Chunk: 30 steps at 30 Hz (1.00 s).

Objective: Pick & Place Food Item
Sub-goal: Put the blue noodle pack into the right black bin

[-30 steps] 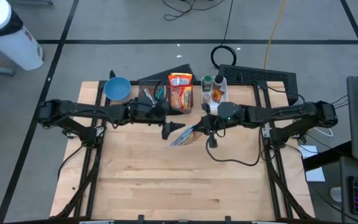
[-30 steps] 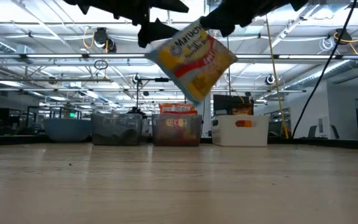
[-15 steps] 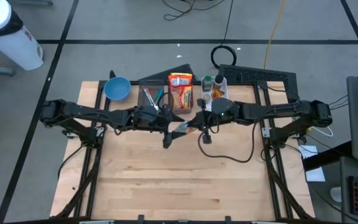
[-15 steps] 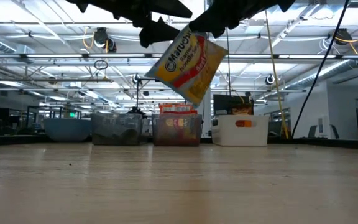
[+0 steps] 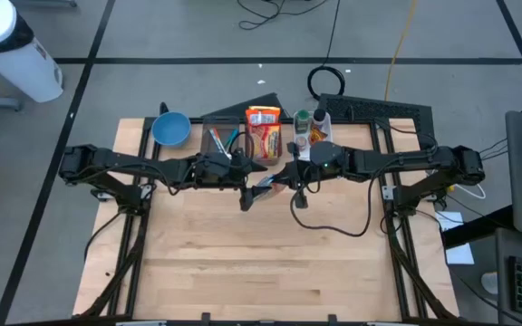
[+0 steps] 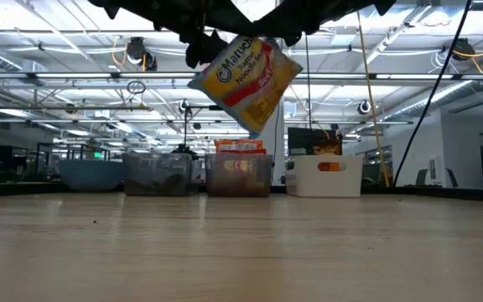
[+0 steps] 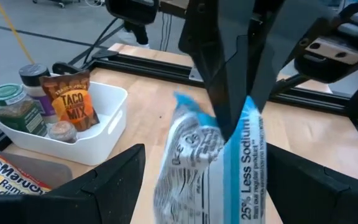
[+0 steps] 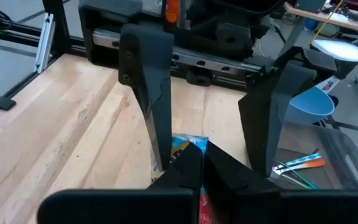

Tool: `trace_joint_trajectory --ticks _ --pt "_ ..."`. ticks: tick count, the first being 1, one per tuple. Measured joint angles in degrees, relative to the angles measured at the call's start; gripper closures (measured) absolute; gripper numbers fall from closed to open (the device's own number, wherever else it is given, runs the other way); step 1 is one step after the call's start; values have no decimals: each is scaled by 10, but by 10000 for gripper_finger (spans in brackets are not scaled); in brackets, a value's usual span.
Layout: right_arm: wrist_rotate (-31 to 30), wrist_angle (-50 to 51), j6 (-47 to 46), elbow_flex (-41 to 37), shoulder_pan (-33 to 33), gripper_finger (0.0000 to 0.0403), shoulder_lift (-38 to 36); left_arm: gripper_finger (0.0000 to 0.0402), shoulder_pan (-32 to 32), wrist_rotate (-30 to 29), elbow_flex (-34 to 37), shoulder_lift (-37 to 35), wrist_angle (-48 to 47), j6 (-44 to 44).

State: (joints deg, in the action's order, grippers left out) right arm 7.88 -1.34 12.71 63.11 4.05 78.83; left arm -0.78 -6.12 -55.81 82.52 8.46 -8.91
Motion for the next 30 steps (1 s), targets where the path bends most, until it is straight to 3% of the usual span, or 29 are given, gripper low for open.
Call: trace_joint_trajectory --ticks 8,19,30 --pt "14 -6 0 0 0 403 0 109 -8 -4 0 0 -1 5" --pt "12 -6 0 0 0 403 0 236 -12 1 0 0 7 19" --pt "13 -7 0 0 0 403 0 326 -12 19 0 0 16 38"
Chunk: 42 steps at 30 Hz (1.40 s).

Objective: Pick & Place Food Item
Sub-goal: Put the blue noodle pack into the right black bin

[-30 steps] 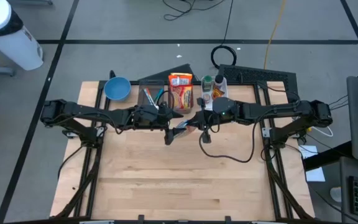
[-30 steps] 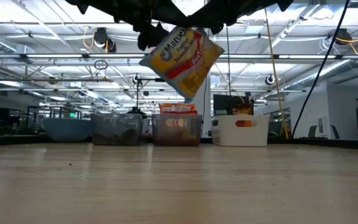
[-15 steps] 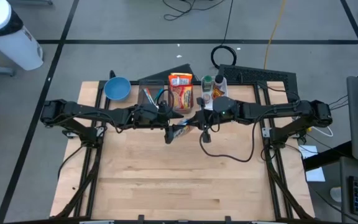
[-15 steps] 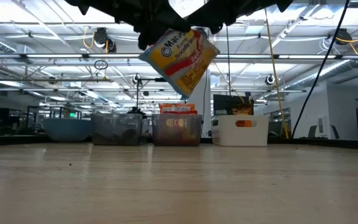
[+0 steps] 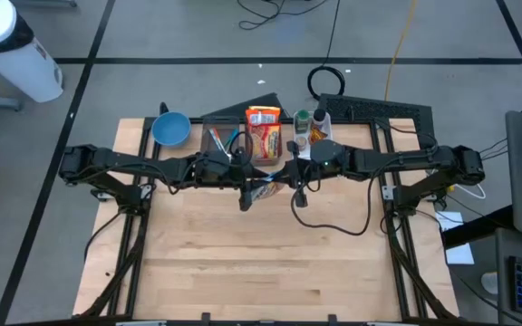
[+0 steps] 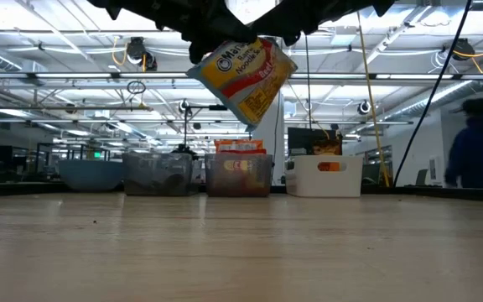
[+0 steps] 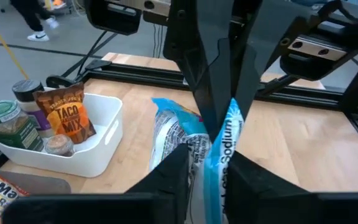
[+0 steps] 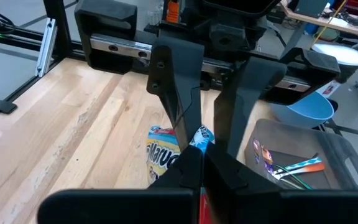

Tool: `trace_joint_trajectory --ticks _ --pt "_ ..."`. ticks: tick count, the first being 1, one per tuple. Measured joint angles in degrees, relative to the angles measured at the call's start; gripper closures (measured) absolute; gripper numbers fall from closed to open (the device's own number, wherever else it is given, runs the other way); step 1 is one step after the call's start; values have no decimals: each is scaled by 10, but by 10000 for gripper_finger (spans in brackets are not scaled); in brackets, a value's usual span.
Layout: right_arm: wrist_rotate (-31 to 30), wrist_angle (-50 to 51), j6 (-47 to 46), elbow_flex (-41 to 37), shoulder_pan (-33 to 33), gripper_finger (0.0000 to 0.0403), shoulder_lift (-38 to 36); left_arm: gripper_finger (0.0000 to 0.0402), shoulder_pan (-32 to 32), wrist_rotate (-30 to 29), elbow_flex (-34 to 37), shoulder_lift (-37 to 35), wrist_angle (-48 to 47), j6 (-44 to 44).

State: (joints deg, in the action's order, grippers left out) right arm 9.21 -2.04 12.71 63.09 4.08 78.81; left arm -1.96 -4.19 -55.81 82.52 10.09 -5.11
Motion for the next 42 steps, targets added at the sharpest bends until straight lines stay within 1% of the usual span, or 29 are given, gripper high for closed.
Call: trace_joint_trajectory --ticks 6,7,15,20,24,27,31,34,35,38,40,42 --pt "1 0 0 0 0 403 0 390 0 19 0 0 2 16" --pt "1 0 0 0 0 403 0 395 1 20 0 0 3 18" --pt "1 -2 2 0 0 403 0 396 1 21 0 0 3 25" --pt "3 -6 4 0 -1 395 0 398 0 35 0 0 3 32" --pt "1 -16 27 -1 -1 360 -6 397 0 41 0 -1 2 45" --pt "-2 -17 35 -2 -1 316 -21 397 0 48 -1 -2 -2 51" --pt "9 -20 19 0 5 250 -59 399 -1 79 0 1 -21 68" --pt "11 20 4 1 13 209 -80 398 0 98 0 -1 -15 78" --pt "18 36 1 0 17 199 -85 399 0 102 0 -1 -13 82" --pt "81 59 -29 -1 35 179 -91 398 0 115 0 0 -12 96" --pt "120 74 -52 0 48 173 -91 398 0 120 0 0 -5 102" --pt "140 82 -60 0 58 173 -80 399 0 122 0 -1 -3 110"
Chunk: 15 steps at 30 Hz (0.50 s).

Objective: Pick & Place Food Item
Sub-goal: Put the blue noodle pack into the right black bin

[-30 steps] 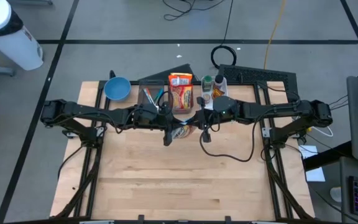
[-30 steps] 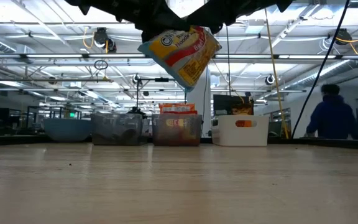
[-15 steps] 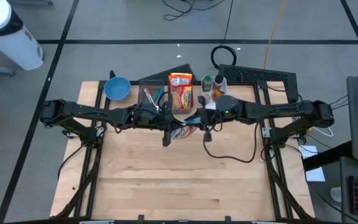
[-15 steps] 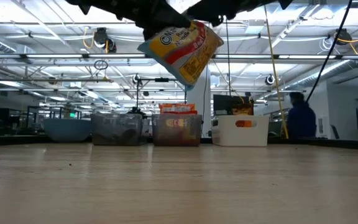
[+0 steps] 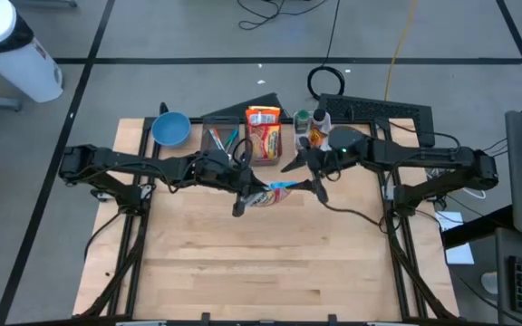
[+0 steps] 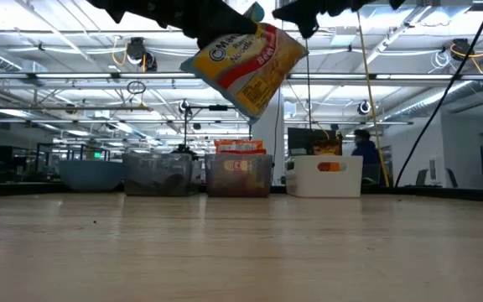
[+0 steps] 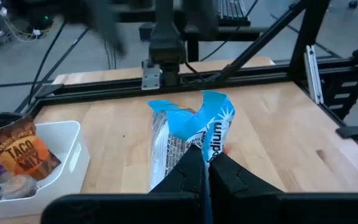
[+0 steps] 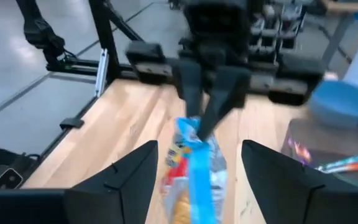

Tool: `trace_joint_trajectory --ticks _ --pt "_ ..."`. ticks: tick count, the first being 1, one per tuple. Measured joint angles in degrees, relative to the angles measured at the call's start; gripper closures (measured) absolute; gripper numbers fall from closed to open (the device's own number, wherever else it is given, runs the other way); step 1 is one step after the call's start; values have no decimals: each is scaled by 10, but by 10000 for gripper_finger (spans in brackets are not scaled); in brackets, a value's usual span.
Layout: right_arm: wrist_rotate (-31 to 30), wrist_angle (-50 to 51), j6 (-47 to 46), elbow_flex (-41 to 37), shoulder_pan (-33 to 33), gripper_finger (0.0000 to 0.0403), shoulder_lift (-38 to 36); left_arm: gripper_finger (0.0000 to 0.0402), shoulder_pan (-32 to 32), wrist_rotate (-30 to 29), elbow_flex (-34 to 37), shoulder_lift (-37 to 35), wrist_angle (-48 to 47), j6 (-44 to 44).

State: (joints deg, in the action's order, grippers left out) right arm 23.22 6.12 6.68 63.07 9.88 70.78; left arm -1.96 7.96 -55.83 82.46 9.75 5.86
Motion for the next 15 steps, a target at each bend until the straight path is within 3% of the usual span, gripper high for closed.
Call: trace_joint_trajectory --ticks 15 --pt "12 22 -14 0 17 202 52 399 5 0 0 0 3 16"
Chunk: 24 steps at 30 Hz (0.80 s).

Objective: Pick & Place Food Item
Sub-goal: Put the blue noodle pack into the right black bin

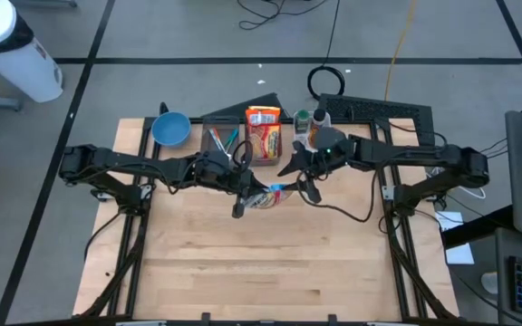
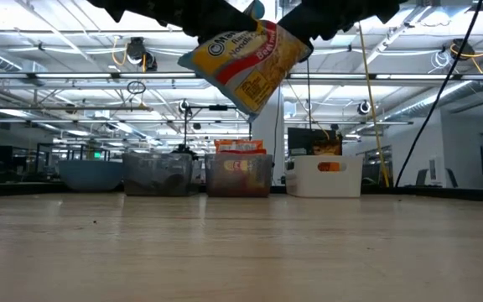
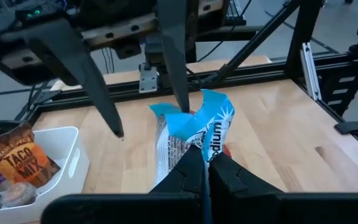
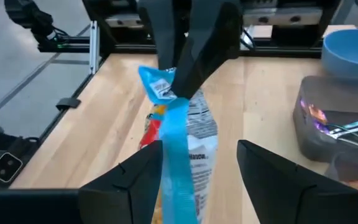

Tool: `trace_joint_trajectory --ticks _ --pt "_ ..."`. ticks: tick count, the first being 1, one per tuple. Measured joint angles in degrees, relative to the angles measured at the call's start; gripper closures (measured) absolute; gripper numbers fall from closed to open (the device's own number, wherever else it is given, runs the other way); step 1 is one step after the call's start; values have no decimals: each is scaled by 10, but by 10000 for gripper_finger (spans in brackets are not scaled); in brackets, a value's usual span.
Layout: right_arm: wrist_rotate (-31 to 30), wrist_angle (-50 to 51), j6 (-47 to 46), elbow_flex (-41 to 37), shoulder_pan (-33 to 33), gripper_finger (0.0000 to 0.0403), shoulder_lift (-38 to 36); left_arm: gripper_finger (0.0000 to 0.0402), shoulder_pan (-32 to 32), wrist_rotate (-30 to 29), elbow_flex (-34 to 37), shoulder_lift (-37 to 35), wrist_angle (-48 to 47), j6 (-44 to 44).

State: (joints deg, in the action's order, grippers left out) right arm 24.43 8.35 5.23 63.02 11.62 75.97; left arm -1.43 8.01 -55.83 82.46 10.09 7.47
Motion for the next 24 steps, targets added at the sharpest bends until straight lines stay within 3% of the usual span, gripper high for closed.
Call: trace_joint_trajectory --ticks 6,11,24 --pt "44 1 0 0 0 207 2 399 0 -4 0 0 0 4" --pt "44 13 0 0 -1 236 2 399 0 -7 0 0 0 4" --pt "44 18 11 0 -1 391 2 399 0 -17 0 0 0 4"
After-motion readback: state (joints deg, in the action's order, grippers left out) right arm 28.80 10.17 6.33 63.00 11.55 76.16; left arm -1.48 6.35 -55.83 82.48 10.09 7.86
